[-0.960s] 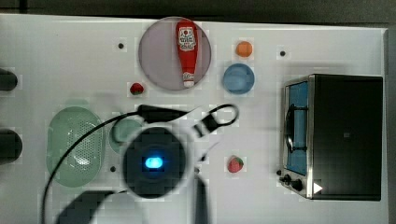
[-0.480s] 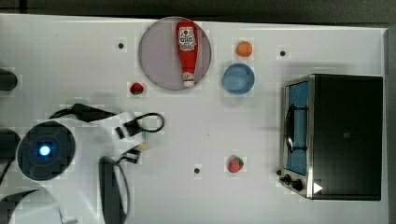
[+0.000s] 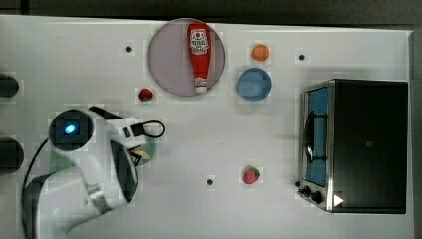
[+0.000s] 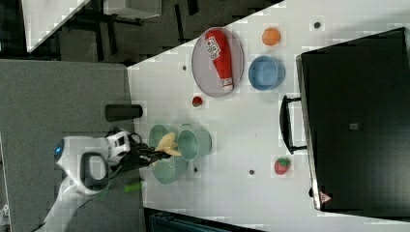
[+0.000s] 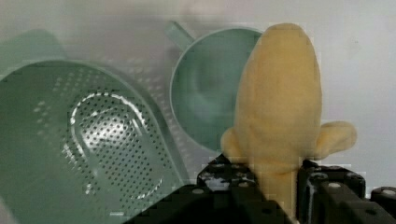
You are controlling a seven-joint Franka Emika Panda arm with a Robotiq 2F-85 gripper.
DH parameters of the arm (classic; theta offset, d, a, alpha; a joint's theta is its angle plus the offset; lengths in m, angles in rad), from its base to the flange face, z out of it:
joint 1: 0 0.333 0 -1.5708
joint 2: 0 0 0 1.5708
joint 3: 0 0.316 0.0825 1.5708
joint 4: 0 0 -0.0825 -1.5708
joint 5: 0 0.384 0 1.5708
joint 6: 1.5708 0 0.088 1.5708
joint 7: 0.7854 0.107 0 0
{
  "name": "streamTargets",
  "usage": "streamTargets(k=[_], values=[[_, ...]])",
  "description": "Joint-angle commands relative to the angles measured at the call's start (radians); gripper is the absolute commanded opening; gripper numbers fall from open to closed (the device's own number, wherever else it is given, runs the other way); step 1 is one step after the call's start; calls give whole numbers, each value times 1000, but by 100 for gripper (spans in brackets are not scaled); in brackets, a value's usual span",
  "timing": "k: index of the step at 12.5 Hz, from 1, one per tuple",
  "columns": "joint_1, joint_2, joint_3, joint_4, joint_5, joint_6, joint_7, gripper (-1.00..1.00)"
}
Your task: Pick Banana and place it in mug.
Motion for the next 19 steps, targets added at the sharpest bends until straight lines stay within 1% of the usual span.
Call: streamTargets(k=[1,2,3,6,9,10,12,15,16,19], values=[[-17,32,2,-3,-21,89,71,-49],[-17,51,2,-7,-39,109,88,-49],[-17,63,2,-15,-55,125,122,-42],[-4,66,5,-46,-65,154,223,21],[-3,66,4,-52,-76,196,240,89],[-3,65,4,-51,-76,209,240,100],[-4,46,1,-49,-74,224,243,100],[-20,-60,-23,-29,-71,202,248,100],[-27,-109,-43,-17,-72,173,247,100],[-39,-245,-137,37,-72,-23,190,100]])
